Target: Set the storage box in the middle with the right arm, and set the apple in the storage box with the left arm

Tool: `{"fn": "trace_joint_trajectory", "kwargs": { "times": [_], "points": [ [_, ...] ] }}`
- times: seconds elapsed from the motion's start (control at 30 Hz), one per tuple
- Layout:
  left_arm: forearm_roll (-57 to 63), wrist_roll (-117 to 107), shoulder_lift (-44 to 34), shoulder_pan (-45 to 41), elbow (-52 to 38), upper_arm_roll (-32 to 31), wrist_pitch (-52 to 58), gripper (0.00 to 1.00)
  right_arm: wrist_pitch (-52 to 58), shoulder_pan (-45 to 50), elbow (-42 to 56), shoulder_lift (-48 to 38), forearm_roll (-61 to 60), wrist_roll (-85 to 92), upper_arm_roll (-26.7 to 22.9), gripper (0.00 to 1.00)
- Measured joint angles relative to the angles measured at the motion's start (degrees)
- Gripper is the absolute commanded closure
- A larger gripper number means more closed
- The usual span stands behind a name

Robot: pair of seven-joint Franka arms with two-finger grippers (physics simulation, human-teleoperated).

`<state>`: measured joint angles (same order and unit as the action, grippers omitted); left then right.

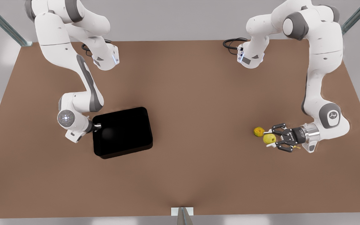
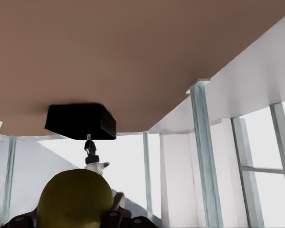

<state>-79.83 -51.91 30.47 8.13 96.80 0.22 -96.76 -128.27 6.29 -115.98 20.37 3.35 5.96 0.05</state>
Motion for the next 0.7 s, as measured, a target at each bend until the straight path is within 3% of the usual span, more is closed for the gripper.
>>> {"fn": "trace_joint_trajectory", "kwargs": {
  "times": [0.17, 0.33, 0.53, 0.57, 0.6, 0.63, 0.7],
  "points": [
    [18.97, -15.65, 0.86, -0.51, -11.20, -16.14, -0.66, 0.79, -0.12, 3.76, 10.82, 6.47, -2.01, 0.00, 6.66, 0.79],
    [32.95, -24.33, 1.38, -0.46, -14.13, -26.46, -5.08, 0.79, -0.24, 7.99, 23.88, 16.47, -2.12, 0.02, 10.76, 0.79],
    [47.05, -37.52, 4.00, -6.92, -14.35, -31.53, -19.05, 0.79, -2.87, 12.01, 34.56, 25.43, -2.21, -0.10, 14.49, 0.79],
    [49.19, -39.43, 4.78, -8.71, -14.56, -31.50, -21.92, 0.79, -2.96, 12.12, 35.18, 25.89, -2.22, -0.08, 14.62, 0.72],
    [51.19, -40.61, 5.30, -10.45, -14.57, -31.50, -24.62, 0.79, -2.95, 12.17, 35.59, 26.33, -5.46, -0.27, 14.62, 0.12],
    [52.98, -41.01, 5.87, -12.56, -14.57, -31.33, -26.64, 0.79, -3.04, 12.17, 35.57, 26.48, -7.25, -0.36, 14.62, 0.00],
    [55.53, -40.97, 6.96, -14.91, -14.49, -30.97, -28.31, 0.79, -3.07, 12.17, 35.56, 26.48, -6.63, -0.69, 14.61, 0.00]
  ]
}}
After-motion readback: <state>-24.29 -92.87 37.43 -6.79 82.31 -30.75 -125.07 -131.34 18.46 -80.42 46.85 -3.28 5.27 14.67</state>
